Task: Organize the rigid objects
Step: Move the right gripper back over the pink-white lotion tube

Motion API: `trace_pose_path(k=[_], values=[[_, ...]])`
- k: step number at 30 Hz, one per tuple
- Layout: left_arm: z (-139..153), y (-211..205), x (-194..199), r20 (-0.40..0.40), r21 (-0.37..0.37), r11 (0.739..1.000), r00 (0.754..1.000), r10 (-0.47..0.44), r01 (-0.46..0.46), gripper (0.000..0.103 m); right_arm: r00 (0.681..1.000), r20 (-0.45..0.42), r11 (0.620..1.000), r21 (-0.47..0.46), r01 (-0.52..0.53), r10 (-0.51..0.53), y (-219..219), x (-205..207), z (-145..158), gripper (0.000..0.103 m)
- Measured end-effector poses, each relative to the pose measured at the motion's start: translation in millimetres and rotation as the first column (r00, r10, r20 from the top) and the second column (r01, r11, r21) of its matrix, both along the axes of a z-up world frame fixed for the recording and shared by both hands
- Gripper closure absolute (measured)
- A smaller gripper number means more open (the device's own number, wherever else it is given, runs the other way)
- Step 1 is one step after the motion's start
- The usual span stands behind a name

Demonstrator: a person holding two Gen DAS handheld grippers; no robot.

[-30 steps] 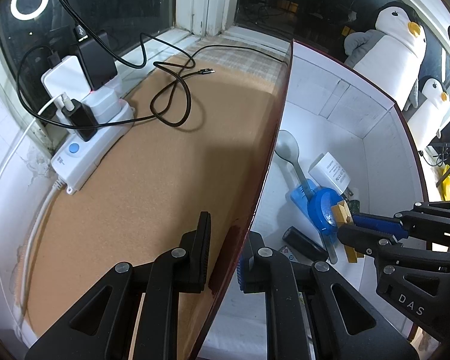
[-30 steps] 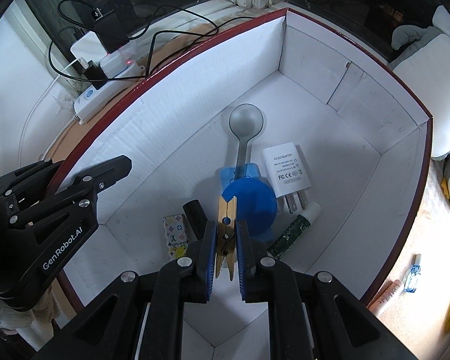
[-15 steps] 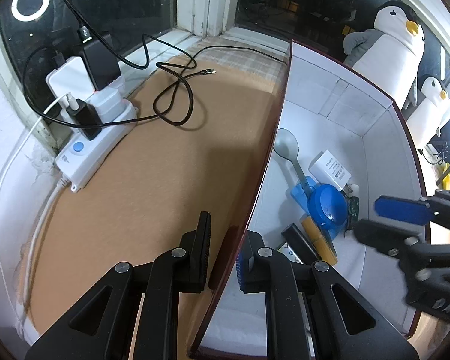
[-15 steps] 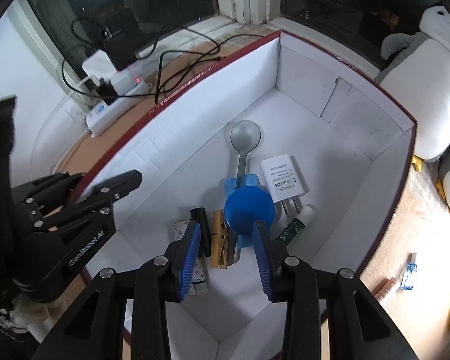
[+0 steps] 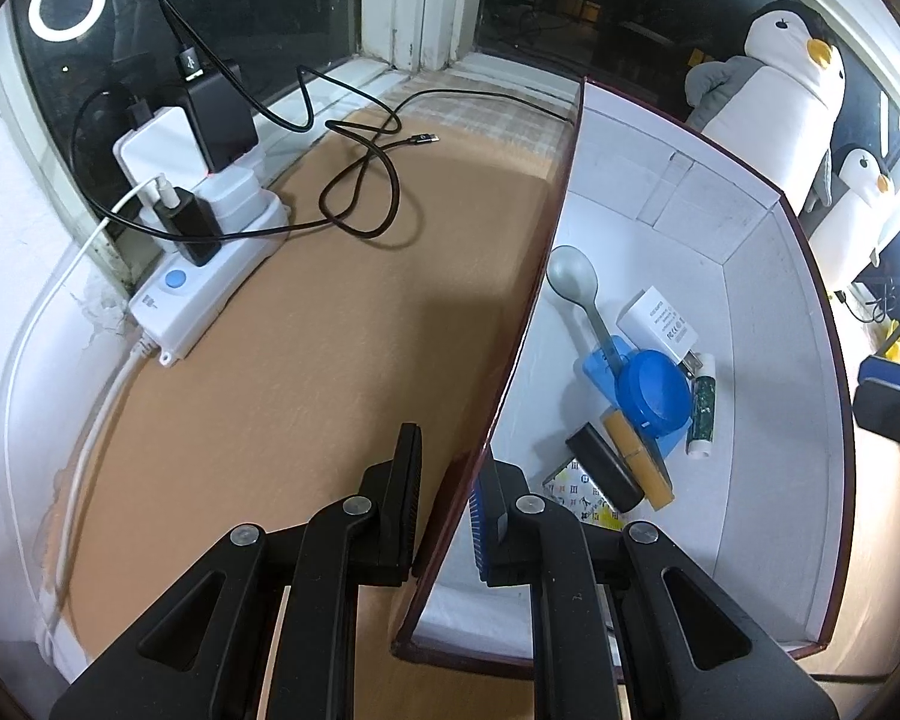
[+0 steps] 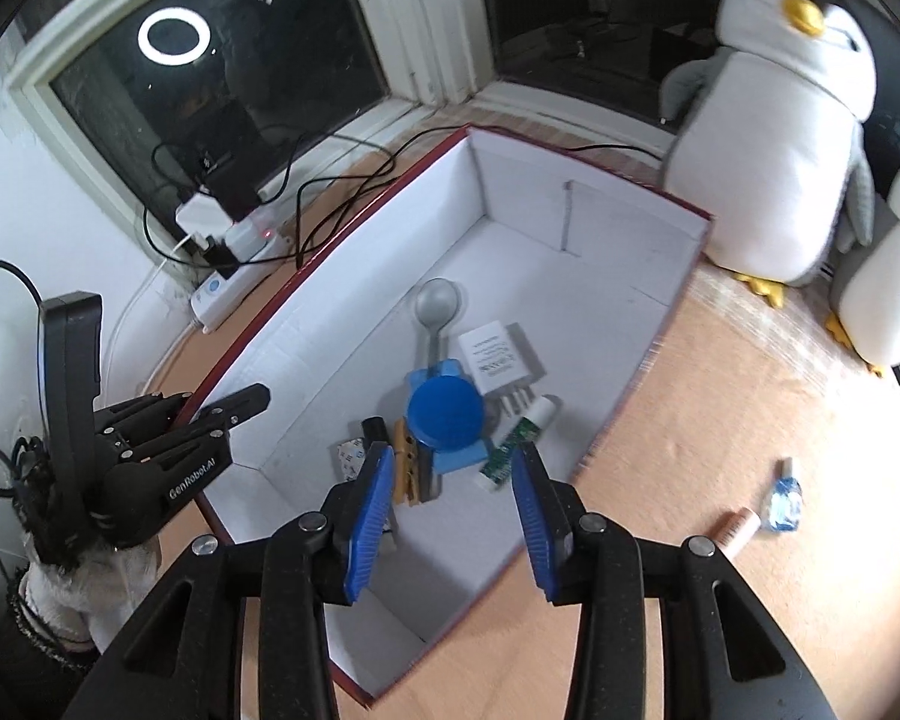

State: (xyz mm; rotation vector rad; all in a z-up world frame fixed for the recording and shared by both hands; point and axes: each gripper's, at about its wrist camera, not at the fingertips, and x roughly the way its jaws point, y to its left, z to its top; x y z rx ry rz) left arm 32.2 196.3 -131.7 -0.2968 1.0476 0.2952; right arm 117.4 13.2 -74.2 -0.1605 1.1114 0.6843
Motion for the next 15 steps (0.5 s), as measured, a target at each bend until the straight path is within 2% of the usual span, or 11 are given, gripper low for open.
trace_pose_path(k=[7, 15], values=[[2.7, -1.4, -2.4, -0.002, 0.007, 1.0, 1.0, 0.006, -0.006, 0.09, 0.994, 0.007, 0.994, 0.038, 0.106, -0.106, -59.2, 6.9, 8.6, 0.063], [4.8, -2.0, -5.4, -0.007, 0.014, 1.0, 1.0, 0.017, -0.017, 0.09, 0.961, -0.024, 0.961, -0.002, 0.277, -0.277, -137.7, 27.2, -15.1, 0.063]])
